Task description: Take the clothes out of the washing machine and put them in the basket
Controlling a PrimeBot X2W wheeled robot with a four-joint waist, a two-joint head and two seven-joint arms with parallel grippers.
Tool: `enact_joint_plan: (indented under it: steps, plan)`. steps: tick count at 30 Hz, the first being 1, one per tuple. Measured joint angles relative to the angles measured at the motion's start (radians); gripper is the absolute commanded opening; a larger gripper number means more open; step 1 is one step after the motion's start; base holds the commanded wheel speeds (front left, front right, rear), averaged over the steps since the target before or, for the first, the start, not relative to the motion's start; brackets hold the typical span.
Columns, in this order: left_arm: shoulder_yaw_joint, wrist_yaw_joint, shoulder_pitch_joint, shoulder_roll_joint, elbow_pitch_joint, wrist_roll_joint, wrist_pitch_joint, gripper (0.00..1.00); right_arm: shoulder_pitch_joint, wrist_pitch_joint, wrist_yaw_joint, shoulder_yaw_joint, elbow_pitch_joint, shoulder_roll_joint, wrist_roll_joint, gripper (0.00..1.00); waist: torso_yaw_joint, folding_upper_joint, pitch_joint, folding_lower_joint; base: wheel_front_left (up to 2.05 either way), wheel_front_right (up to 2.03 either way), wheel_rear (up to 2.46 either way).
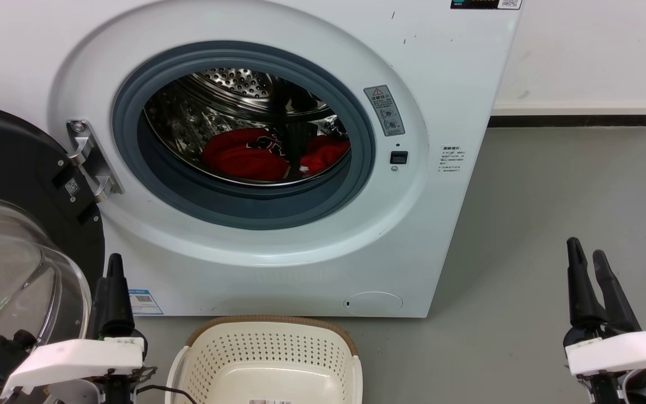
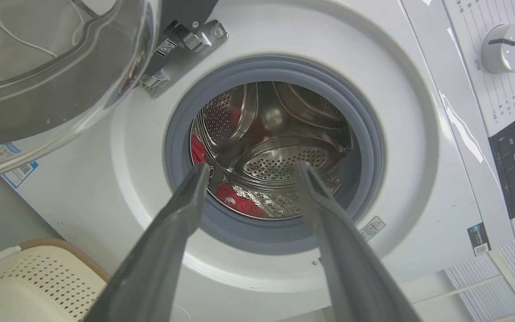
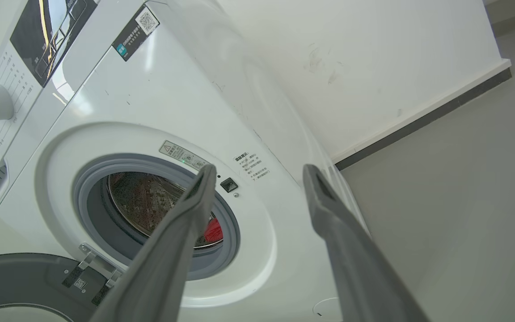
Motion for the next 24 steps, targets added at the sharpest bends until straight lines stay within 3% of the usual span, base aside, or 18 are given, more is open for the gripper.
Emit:
enact_joint_plan:
  steps: [6,11,15,19,24]
  plan:
    - [-0.034,0.011,0.013,0.000,-0.061,0.078,-0.020,1.00,0.007,-0.019,0.000,0.027,-0.049,0.000,-0.141,1.00,-0.001,0.0000,-0.002,0.0000,0.00,0.00,0.00]
    - [-0.037,-0.044,0.039,0.000,-0.077,0.083,-0.034,1.00,0.022,-0.035,0.000,0.064,-0.063,-0.001,-0.242,1.00,-0.002,0.0000,-0.007,0.0000,0.00,0.00,0.00]
    - [-0.035,-0.074,0.049,0.000,-0.086,0.146,-0.048,1.00,0.028,-0.045,0.000,0.080,-0.075,-0.001,-0.312,1.00,-0.003,0.0000,-0.010,-0.0001,0.00,0.00,0.00]
    - [-0.053,-0.070,0.058,0.001,-0.102,0.250,-0.058,1.00,0.035,-0.057,0.000,0.087,-0.085,-0.001,-0.368,1.00,-0.004,0.0000,-0.015,0.0000,0.00,0.00,0.00]
    - [-0.098,-0.023,0.071,0.001,-0.102,0.369,-0.073,1.00,0.051,-0.072,0.000,0.087,-0.091,-0.002,-0.422,1.00,-0.006,0.0000,-0.020,0.0000,0.00,0.00,0.00]
